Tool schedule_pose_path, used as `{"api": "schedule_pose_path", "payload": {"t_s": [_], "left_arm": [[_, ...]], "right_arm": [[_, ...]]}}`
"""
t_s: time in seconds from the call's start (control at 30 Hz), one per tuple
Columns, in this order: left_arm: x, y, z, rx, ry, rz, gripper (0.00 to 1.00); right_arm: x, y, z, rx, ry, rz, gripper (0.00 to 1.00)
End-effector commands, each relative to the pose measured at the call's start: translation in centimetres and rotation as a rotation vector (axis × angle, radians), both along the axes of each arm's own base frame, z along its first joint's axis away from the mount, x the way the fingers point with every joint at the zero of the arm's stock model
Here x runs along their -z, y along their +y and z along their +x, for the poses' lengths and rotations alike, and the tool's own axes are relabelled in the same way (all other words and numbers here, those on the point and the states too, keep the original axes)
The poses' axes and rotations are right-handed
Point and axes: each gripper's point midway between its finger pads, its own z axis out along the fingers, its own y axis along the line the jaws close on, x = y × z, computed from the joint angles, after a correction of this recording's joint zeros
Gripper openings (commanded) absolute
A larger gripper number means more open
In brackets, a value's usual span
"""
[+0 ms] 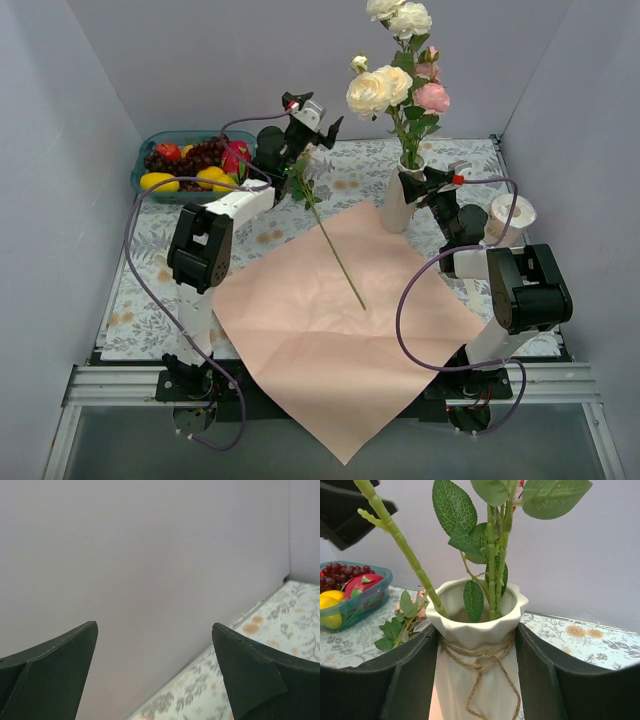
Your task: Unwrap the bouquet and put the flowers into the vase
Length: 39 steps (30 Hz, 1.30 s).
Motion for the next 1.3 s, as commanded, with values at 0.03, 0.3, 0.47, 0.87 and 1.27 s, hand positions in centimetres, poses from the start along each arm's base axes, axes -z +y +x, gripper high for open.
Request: {"api": "schedule_pose_path", "payload": {"t_s": [0.03, 0.3, 0.47, 0.87, 1.27], "left_arm": [[-3.7, 7.1, -1.8, -0.052, 0.13, -0.063, 0.98], [-0.7, 9.9, -5.5, -0.076, 0.364, 0.054, 0.98], [-0.8, 10.9, -8.4, -0.067, 0.404, 0.098, 0.98], [-3.5, 12.5, -11.4, -0.094, 0.395, 0.103, 0.98], [-4.8, 12.8, -12.7, -0.078, 0.353, 0.117, 0.98]], "right_arm": [[-6.0, -2.0, -0.4, 0.154, -0.247, 0.003, 0.01], [-6.0, -3.4, -1.0, 0.321, -0.289, -0.099, 0.01], [-5.7, -3.9, -2.4, 0.347, -0.283, -0.087, 0.01], [-4.7, -3.7, -3.0, 0.327, -0.214, -0.093, 0.52], [-6.0, -3.9, -3.7, 0.331, -0.201, -0.094, 0.84]]}}
